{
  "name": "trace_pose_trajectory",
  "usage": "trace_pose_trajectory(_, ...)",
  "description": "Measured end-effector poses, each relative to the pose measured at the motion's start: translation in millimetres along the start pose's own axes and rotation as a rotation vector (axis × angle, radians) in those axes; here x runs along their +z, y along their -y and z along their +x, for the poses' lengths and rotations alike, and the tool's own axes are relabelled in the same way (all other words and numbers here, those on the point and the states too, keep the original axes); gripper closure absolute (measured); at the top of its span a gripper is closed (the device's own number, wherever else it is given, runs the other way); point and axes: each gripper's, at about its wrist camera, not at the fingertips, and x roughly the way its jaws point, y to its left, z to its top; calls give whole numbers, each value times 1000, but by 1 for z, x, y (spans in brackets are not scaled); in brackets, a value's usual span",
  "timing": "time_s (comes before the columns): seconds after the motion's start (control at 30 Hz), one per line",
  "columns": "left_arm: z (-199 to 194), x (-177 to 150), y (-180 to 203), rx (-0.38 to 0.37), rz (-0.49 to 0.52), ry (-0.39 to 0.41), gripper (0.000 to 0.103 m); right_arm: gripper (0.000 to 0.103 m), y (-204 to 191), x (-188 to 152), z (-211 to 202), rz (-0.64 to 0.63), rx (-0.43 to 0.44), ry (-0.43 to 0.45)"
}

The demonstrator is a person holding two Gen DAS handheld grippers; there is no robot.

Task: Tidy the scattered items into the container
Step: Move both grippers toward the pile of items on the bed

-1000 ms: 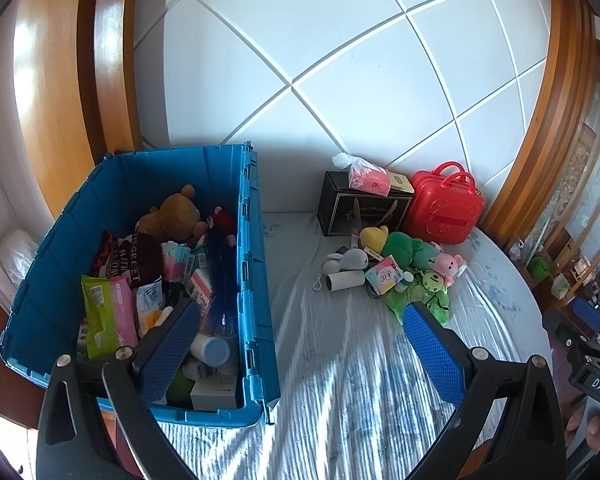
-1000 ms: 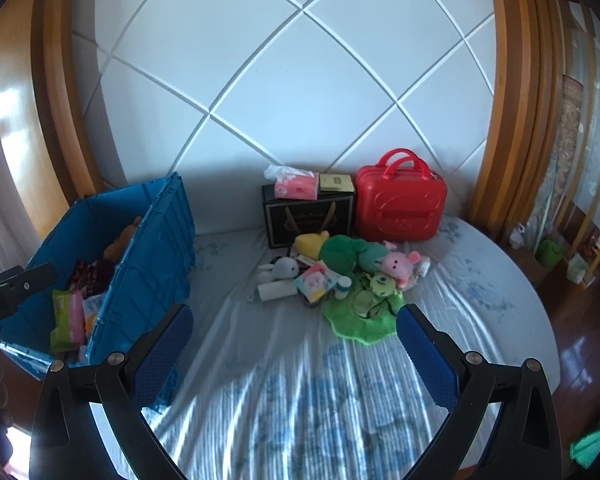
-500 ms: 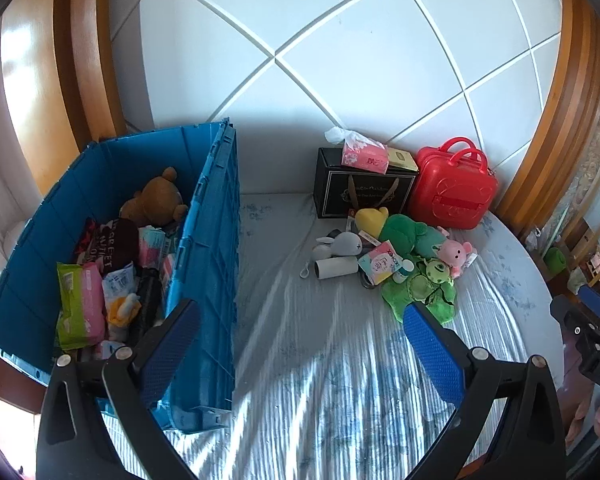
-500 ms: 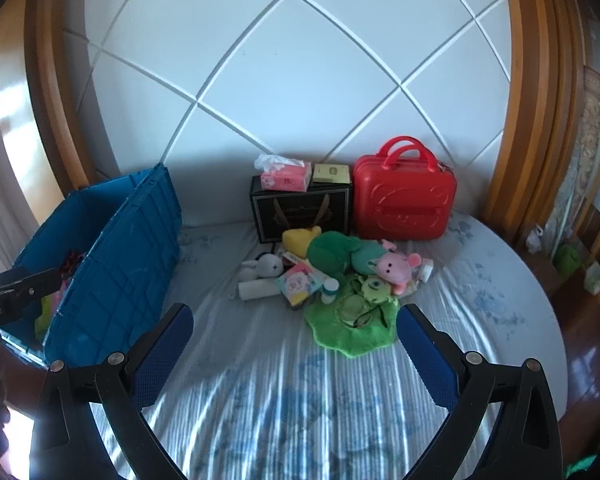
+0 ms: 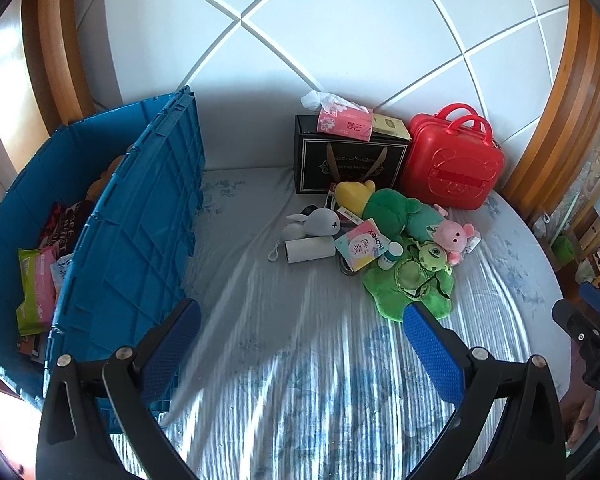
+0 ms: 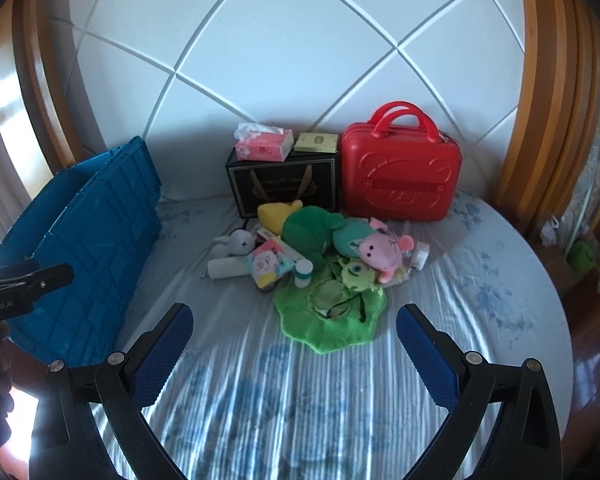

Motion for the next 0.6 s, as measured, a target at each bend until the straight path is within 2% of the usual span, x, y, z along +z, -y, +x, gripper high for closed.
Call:
trace_pose_trajectory(0.23,57,5,36,10,72,-26,0,0,26,-15,44,-7,10,-48)
trace_pose_trajectory(0.6,138,14,78,-16,164,-57,0,0,53,-32,123,-13,-5,-119)
